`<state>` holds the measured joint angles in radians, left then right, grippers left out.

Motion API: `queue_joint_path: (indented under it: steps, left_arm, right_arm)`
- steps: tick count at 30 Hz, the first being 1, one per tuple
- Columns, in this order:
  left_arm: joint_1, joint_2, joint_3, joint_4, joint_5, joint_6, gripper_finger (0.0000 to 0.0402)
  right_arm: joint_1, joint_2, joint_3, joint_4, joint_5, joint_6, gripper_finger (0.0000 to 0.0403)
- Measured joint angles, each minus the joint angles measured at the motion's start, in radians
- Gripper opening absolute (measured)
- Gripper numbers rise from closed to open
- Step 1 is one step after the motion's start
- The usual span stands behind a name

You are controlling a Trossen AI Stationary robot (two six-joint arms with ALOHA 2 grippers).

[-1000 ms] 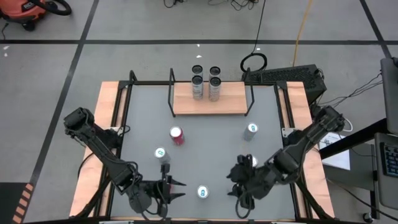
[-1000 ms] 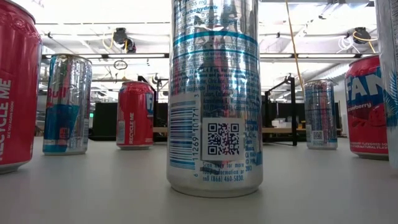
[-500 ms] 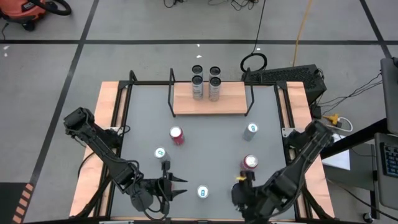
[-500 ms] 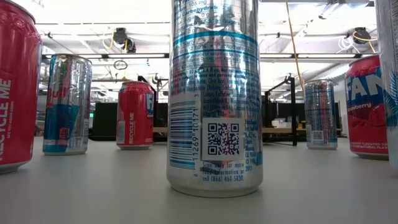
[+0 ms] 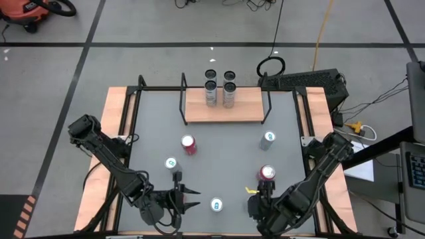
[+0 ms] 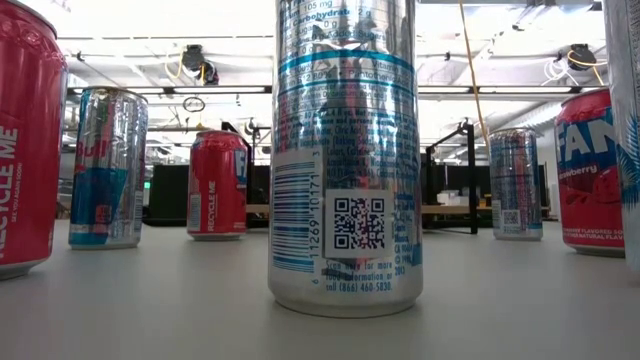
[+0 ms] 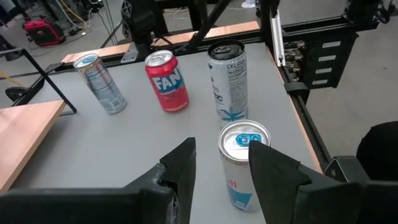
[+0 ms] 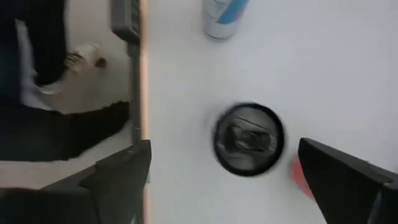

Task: Place canned beverage on shelf
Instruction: Put the white blue soda can aligned with the other white blue soda cans on the shelf

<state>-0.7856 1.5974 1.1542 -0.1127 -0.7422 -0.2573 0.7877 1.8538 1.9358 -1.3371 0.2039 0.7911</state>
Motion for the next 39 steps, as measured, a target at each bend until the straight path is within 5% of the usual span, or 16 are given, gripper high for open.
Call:
queue_joint_path:
  steps: [39]
  left_arm:
    - [0.024, 0.000, 0.000, -0.001, 0.008, 0.001, 0.0143]
  right_arm:
    - [-0.045, 0.002, -0.168, 0.054, -0.077, -0.129, 0.0375]
